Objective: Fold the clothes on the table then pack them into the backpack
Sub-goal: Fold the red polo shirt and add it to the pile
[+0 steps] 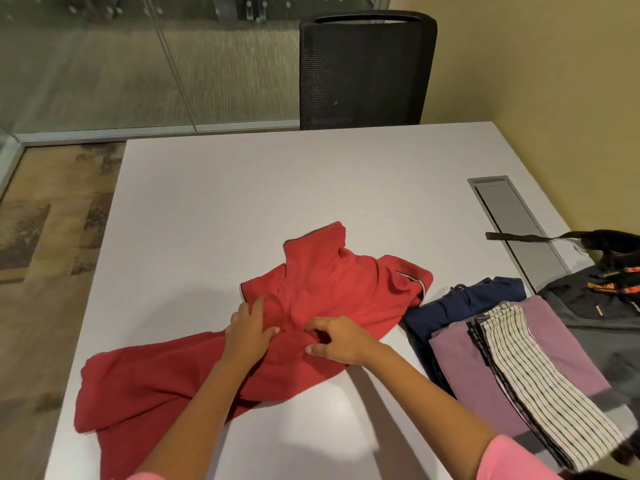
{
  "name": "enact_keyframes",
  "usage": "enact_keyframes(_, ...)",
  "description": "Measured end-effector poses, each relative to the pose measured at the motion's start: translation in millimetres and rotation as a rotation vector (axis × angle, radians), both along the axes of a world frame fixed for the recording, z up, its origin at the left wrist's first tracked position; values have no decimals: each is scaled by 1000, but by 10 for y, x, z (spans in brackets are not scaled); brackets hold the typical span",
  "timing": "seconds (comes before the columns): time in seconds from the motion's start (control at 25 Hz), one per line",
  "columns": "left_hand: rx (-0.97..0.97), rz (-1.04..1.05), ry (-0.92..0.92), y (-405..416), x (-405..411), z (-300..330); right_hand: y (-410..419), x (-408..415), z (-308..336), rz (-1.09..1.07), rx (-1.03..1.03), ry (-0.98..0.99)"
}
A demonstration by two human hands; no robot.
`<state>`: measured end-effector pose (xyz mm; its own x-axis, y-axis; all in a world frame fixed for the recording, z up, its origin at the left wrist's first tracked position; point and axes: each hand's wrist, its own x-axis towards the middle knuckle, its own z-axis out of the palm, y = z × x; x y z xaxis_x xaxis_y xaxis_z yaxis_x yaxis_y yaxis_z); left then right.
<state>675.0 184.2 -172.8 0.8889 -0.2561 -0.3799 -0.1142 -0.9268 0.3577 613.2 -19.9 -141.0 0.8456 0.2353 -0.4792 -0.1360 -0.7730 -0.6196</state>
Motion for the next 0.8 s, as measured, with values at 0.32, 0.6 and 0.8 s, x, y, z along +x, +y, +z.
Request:
enact_keyframes(0.32, -227, 186, -72, 494, -198, 30, -720, 313, 151, -498, -462, -346)
enact_keyframes(0.6, 20, 270, 116, 703, -92, 166, -752, 266, 433, -468, -179, -210)
enact_keyframes(0.8, -344, 72, -140, 179, 24, 875, -442, 350, 951, -377, 155, -207)
